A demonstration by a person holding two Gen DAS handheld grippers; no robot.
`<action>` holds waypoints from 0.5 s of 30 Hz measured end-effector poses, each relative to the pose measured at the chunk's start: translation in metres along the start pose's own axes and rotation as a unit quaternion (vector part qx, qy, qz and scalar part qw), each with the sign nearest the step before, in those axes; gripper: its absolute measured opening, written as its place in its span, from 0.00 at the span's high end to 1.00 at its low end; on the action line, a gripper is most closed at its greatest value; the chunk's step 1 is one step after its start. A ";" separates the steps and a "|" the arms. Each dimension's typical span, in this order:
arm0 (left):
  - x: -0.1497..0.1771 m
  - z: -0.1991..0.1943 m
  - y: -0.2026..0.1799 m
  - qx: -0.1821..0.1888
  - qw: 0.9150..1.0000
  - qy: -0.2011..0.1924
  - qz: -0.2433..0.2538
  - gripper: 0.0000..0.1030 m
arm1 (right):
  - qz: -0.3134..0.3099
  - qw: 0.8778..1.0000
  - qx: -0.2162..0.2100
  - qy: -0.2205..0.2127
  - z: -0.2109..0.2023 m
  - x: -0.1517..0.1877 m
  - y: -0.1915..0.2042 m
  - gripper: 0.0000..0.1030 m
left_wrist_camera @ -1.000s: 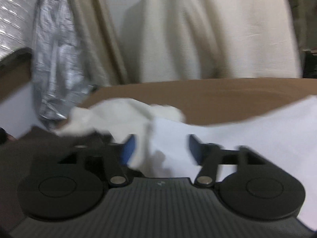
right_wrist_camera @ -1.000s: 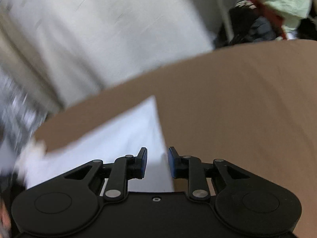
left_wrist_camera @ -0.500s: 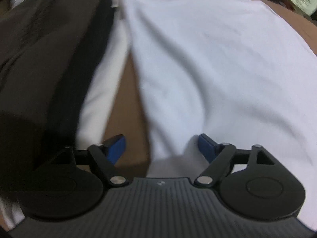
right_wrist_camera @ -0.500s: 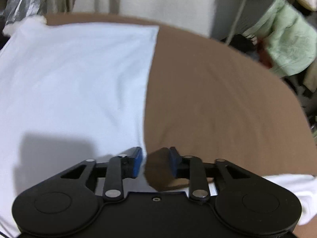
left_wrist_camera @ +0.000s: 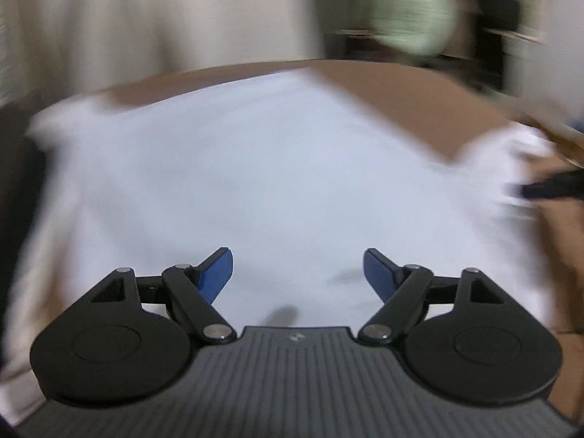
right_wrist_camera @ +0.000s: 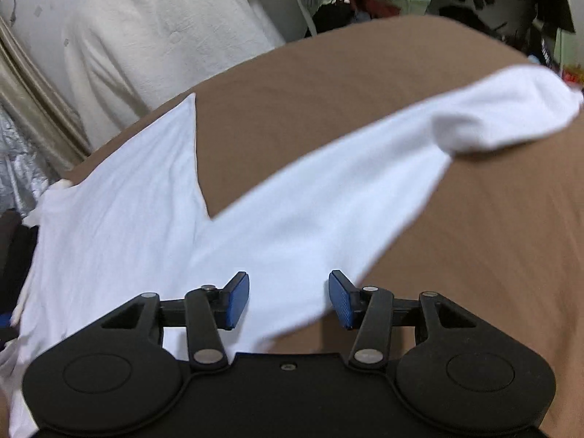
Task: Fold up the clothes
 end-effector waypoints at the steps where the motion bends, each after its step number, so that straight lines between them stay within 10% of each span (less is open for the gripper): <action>1: -0.009 0.013 -0.028 0.017 1.000 0.003 0.020 0.23 | 0.007 1.000 -0.007 0.002 -0.002 0.001 -0.006 0.39; 8: -0.025 0.099 -0.160 0.171 0.983 0.066 -0.008 0.23 | 0.086 0.995 0.015 -0.040 -0.014 -0.028 -0.083 0.36; 15: -0.005 0.128 -0.204 0.167 0.979 0.093 0.075 0.21 | 0.222 0.970 0.002 -0.101 0.002 -0.074 -0.174 0.30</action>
Point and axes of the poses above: each gripper's, at about its wrist camera, not at the fingertips, and z roughly the way its jaws point, y to its left, x to its underside, the point moved 8 cm from there along z, roughly the way its jaws point, and after that the axes turned 1 degree about -y, right-handed, at the moved point
